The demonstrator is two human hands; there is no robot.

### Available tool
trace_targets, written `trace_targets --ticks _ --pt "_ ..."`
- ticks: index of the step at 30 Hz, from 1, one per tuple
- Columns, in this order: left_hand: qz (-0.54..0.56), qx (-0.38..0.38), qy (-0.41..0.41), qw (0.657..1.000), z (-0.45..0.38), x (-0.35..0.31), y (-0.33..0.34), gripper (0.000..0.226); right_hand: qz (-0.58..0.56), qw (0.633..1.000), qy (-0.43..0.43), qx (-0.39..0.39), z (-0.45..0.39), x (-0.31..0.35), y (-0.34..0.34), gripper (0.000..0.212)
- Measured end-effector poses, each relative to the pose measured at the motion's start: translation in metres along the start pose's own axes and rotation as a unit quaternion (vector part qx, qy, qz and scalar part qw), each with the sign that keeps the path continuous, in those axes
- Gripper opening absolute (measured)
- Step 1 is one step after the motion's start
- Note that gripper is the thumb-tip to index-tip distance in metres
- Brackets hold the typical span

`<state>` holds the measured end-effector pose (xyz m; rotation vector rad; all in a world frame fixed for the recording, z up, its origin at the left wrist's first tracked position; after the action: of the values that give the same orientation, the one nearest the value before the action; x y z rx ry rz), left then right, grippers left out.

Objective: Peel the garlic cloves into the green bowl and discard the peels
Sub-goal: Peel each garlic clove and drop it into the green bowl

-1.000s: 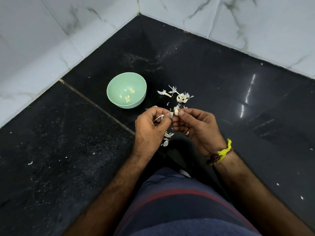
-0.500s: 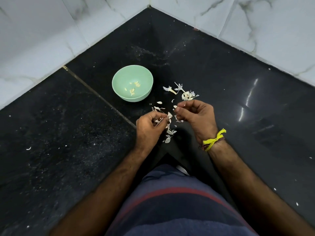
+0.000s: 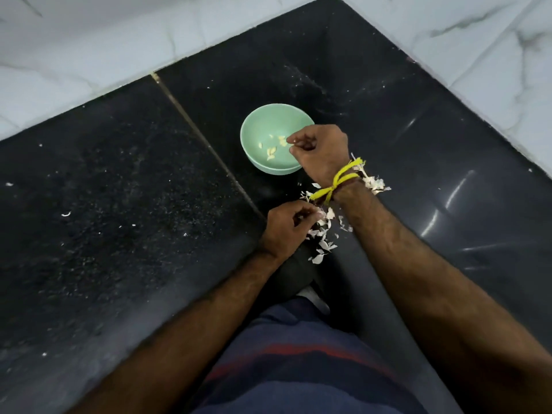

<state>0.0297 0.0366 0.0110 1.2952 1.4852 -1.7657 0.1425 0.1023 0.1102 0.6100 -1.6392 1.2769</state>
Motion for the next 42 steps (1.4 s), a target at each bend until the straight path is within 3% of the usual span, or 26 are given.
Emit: trace_targets --ticks 4,9,15,21,26,32,42 --pt "-0.003 -0.010 0.023 1.000 -0.003 0.005 0.002 0.010 -0.003 1.000 -0.007 -0.027 -0.009 -0.004 0.004 0.028" --pt "-0.037 -0.038 0.075 0.996 -0.003 0.004 0.001 0.012 -0.052 0.995 0.004 -0.089 0.010 -0.017 -0.018 0.022" --pt "0.003 -0.006 0.018 1.000 0.001 0.001 -0.001 0.022 -0.092 0.989 0.027 -0.111 0.060 -0.042 -0.032 0.022" --pt "0.159 0.016 -0.086 0.983 0.006 -0.018 -0.004 0.011 -0.117 0.983 0.079 -0.121 0.111 -0.073 -0.052 0.018" --pt "0.280 0.028 -0.111 0.953 0.024 -0.057 0.001 0.008 -0.269 0.951 0.134 -0.077 0.140 -0.073 -0.067 0.009" --pt "0.315 0.035 -0.094 0.944 0.032 -0.088 -0.005 0.008 -0.393 0.913 0.090 -0.065 0.157 -0.051 -0.082 0.015" --pt "0.301 0.093 -0.074 0.946 0.039 -0.113 -0.019 0.006 -0.444 0.890 0.058 -0.092 0.167 -0.037 -0.099 0.008"
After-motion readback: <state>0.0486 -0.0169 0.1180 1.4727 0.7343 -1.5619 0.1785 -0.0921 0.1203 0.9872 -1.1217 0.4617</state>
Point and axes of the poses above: each hand's wrist, its own z-axis away from the middle knuckle, its own y-axis out of the palm, x = y × z, the point moved 3 cm from there along -z, towards the middle knuckle, and after that the axes turned 11 degrees about -z, right-handed, at the moved point
